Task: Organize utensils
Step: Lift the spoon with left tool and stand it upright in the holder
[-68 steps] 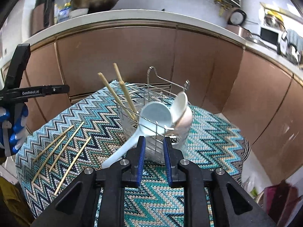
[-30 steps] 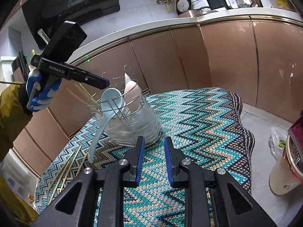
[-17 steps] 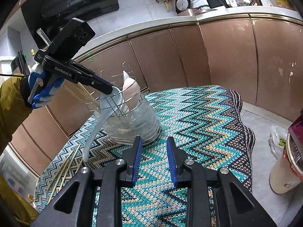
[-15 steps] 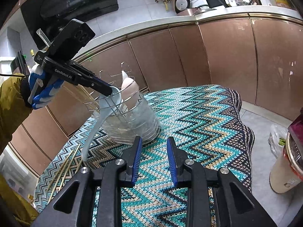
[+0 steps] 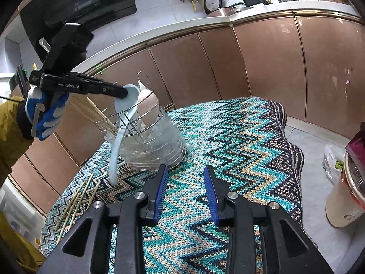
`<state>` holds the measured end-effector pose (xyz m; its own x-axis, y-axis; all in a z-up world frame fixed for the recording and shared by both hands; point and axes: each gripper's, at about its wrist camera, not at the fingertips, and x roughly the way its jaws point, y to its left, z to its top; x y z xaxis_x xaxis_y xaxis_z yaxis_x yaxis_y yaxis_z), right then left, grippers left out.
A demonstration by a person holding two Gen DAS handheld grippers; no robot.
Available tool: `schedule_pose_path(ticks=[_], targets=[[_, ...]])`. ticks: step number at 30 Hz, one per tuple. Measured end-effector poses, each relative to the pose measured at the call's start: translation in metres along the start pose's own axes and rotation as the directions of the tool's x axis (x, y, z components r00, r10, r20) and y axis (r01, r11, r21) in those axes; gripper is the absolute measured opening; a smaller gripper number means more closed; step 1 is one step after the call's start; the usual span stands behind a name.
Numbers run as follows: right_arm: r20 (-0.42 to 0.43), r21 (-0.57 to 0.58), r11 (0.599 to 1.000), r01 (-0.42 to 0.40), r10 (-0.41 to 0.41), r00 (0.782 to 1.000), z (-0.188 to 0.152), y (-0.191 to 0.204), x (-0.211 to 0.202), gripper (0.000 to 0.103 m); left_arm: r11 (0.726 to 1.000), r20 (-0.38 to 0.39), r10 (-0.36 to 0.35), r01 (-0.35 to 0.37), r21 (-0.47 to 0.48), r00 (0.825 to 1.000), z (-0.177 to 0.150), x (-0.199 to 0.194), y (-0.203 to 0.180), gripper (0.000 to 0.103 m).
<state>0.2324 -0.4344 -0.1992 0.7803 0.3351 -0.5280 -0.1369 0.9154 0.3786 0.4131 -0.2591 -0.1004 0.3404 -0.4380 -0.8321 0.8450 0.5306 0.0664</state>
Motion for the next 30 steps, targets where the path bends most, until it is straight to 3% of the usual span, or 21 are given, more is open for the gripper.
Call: schedule_pose_path(ticks=[4, 9, 13, 17, 22, 26, 30], targets=[[0.002, -0.001, 1.000, -0.001, 0.001, 1.000, 0.000, 0.002, 0.000, 0.032, 0.996, 0.087, 0.079, -0.081, 0.020, 0.993, -0.003, -0.013, -0.007, 0.006], [0.005, 0.000, 1.000, -0.008, 0.008, 1.000, 0.000, 0.003, -0.001, 0.033, 0.984, 0.203, 0.175, -0.173, -0.027, 0.963, 0.003, -0.036, -0.004, 0.007], [0.008, -0.001, 1.000, -0.014, 0.014, 1.000, -0.001, 0.003, -0.001, 0.033, 0.973, 0.224, 0.229, -0.222, -0.057, 0.947, 0.002, -0.039, -0.004, 0.007], [0.008, 0.001, 1.000, -0.016, 0.016, 1.000, -0.002, 0.002, 0.000, 0.033, 0.986, 0.214, 0.162, -0.146, -0.085, 0.963, 0.003, -0.039, 0.002, 0.007], [0.007, 0.009, 1.000, -0.019, 0.019, 1.000, -0.003, 0.002, 0.000, 0.033, 0.986, 0.136, 0.061, -0.038, -0.162, 0.989, 0.008, -0.021, 0.023, 0.007], [0.004, 0.010, 1.000, -0.018, 0.018, 1.000, -0.004, 0.003, 0.001, 0.033, 0.969, 0.126, 0.003, 0.028, -0.245, 0.992, 0.006, -0.018, 0.044, 0.007], [-0.001, 0.021, 1.000, -0.016, 0.016, 1.000, -0.006, 0.001, 0.003, 0.033, 0.962, 0.136, 0.002, 0.035, -0.270, 0.991, 0.003, -0.021, 0.053, 0.007]])
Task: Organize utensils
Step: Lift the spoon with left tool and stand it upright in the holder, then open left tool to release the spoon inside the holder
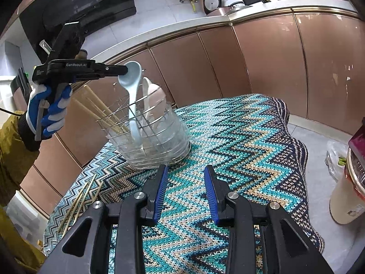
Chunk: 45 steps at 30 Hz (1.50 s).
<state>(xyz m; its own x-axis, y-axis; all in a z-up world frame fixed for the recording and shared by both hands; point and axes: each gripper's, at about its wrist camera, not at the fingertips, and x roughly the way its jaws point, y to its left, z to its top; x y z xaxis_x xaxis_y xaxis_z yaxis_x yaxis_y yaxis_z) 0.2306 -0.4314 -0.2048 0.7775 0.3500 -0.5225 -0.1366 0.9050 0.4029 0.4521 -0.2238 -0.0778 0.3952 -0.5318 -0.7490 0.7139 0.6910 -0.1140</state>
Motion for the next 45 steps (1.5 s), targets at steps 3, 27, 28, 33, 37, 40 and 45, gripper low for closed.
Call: schedule_pose_path(ticks=[3, 27, 28, 33, 37, 40, 45], targets=[[-0.001, 0.005, 1.000, -0.003, 0.003, 1.000, -0.001, -0.001, 0.001, 0.033, 1.000, 0.012, 0.010, -0.010, 0.007, 1.000, 0.001, -0.002, 0.002, 0.007], [0.005, 0.004, 1.000, -0.008, 0.008, 1.000, -0.003, 0.003, 0.000, 0.033, 0.985, 0.118, 0.113, -0.127, 0.116, 0.987, 0.006, -0.021, -0.013, 0.006], [0.005, 0.005, 1.000, -0.009, 0.009, 1.000, -0.003, 0.002, 0.000, 0.033, 0.982, 0.118, 0.120, -0.136, 0.135, 0.986, 0.004, -0.020, -0.018, 0.006], [0.007, 0.007, 1.000, -0.010, 0.010, 1.000, -0.002, 0.002, 0.000, 0.033, 0.950, 0.148, 0.186, -0.217, 0.224, 0.971, -0.007, -0.015, -0.041, 0.006], [0.008, 0.005, 1.000, -0.011, 0.011, 1.000, -0.002, 0.004, -0.002, 0.033, 0.909, 0.202, 0.244, -0.296, 0.292, 0.948, -0.019, -0.013, -0.058, 0.006], [0.011, 0.001, 1.000, -0.012, 0.012, 1.000, -0.002, 0.007, -0.005, 0.033, 0.890, 0.219, 0.256, -0.318, 0.327, 0.942, -0.026, -0.012, -0.068, 0.006], [0.018, -0.009, 1.000, -0.009, 0.009, 1.000, 0.000, 0.014, -0.012, 0.034, 0.886, 0.185, 0.254, -0.305, 0.348, 0.949, -0.033, -0.013, -0.075, 0.010]])
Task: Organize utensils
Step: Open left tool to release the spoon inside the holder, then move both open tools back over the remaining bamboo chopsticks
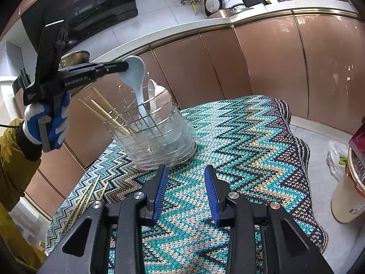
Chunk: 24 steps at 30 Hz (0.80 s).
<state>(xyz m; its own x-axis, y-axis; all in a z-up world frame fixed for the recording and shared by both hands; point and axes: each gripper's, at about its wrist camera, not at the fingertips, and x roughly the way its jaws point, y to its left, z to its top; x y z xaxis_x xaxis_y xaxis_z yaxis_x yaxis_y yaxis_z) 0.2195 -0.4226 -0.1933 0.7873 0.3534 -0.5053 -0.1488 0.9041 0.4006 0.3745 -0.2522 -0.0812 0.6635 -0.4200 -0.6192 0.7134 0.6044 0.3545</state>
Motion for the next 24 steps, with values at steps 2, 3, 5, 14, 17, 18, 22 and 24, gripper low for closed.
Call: schedule_pose_path(ticks=[2, 3, 5, 14, 17, 18, 22, 24], targets=[[0.004, -0.007, 1.000, 0.003, -0.003, 1.000, 0.001, 0.004, -0.004, 0.035, 1.000, 0.007, -0.005, 0.005, -0.012, 1.000, 0.000, -0.007, 0.002, 0.010], [0.005, -0.010, 1.000, 0.005, -0.005, 1.000, 0.002, 0.007, -0.006, 0.036, 1.000, 0.010, -0.008, 0.008, -0.020, 1.000, 0.001, -0.011, 0.003, 0.010], [0.009, -0.015, 1.000, 0.010, -0.010, 1.000, 0.002, 0.012, -0.010, 0.037, 0.999, 0.023, -0.015, 0.016, -0.040, 1.000, 0.003, -0.022, 0.006, 0.012], [0.043, -0.066, 0.998, 0.020, -0.017, 0.999, 0.007, 0.053, -0.046, 0.050, 0.984, 0.097, -0.020, 0.036, -0.175, 0.995, -0.008, -0.112, 0.023, 0.043], [0.070, -0.087, 0.996, 0.034, -0.028, 0.997, 0.009, 0.071, -0.062, 0.065, 0.969, 0.102, -0.004, 0.029, -0.245, 0.995, -0.027, -0.145, 0.028, 0.045], [0.080, -0.093, 0.995, 0.035, -0.028, 0.996, 0.009, 0.077, -0.068, 0.070, 0.959, 0.101, 0.001, 0.028, -0.281, 0.995, -0.038, -0.158, 0.030, 0.045], [0.118, -0.115, 0.992, 0.054, -0.040, 0.992, 0.010, 0.102, -0.091, 0.080, 0.926, 0.094, 0.053, -0.013, -0.378, 0.994, -0.073, -0.197, 0.038, 0.050], [0.137, -0.123, 0.990, 0.067, -0.050, 0.989, 0.010, 0.113, -0.101, 0.082, 0.902, 0.093, 0.088, -0.040, -0.430, 0.992, -0.094, -0.220, 0.042, 0.053]])
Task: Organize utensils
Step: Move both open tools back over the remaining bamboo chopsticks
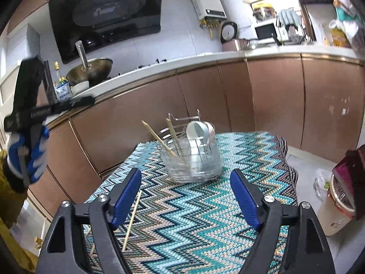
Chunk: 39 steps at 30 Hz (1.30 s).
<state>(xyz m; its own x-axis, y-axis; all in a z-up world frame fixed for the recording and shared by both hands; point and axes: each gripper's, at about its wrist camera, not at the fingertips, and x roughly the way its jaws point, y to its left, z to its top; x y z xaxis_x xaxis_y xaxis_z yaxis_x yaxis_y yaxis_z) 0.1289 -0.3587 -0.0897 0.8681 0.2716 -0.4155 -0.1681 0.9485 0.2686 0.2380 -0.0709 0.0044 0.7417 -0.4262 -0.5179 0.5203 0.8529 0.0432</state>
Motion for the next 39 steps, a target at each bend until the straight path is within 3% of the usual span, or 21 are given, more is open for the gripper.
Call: schedule_pose_path(ticks=[5, 10, 15, 20, 26, 32, 39], targets=[[0.079, -0.036, 0.996, 0.076, -0.073, 0.994, 0.010, 0.028, -0.032, 0.087, 0.995, 0.026, 0.083, -0.082, -0.061, 0.996, -0.031, -0.049, 0.023, 0.054], [0.177, -0.062, 0.983, 0.174, -0.160, 0.971, 0.020, 0.058, -0.063, 0.092, 0.981, 0.050, 0.137, -0.128, -0.142, 0.989, -0.054, -0.087, 0.038, 0.054], [0.214, -0.101, 0.982, 0.158, -0.134, 0.968, 0.022, 0.087, -0.086, 0.094, 0.971, 0.042, 0.145, -0.135, -0.196, 0.989, -0.076, -0.114, 0.044, 0.054], [0.239, -0.108, 0.988, 0.109, -0.081, 0.968, 0.024, 0.107, -0.102, 0.099, 0.967, 0.021, 0.095, -0.087, -0.239, 0.995, -0.092, -0.125, 0.043, 0.054], [0.169, -0.115, 0.990, 0.081, -0.061, 0.984, 0.021, 0.120, -0.092, 0.098, 0.957, -0.022, 0.022, -0.027, -0.289, 1.000, -0.108, -0.119, 0.042, 0.054], [0.047, -0.130, 0.990, 0.047, -0.041, 0.998, 0.006, 0.124, -0.059, 0.087, 0.936, -0.085, -0.049, 0.016, -0.351, 0.995, -0.127, -0.090, 0.047, 0.053], [-0.107, -0.125, 0.992, -0.008, -0.006, 0.994, -0.016, 0.115, -0.009, 0.067, 0.909, -0.210, -0.146, 0.047, -0.414, 0.967, -0.148, -0.023, 0.049, 0.049]])
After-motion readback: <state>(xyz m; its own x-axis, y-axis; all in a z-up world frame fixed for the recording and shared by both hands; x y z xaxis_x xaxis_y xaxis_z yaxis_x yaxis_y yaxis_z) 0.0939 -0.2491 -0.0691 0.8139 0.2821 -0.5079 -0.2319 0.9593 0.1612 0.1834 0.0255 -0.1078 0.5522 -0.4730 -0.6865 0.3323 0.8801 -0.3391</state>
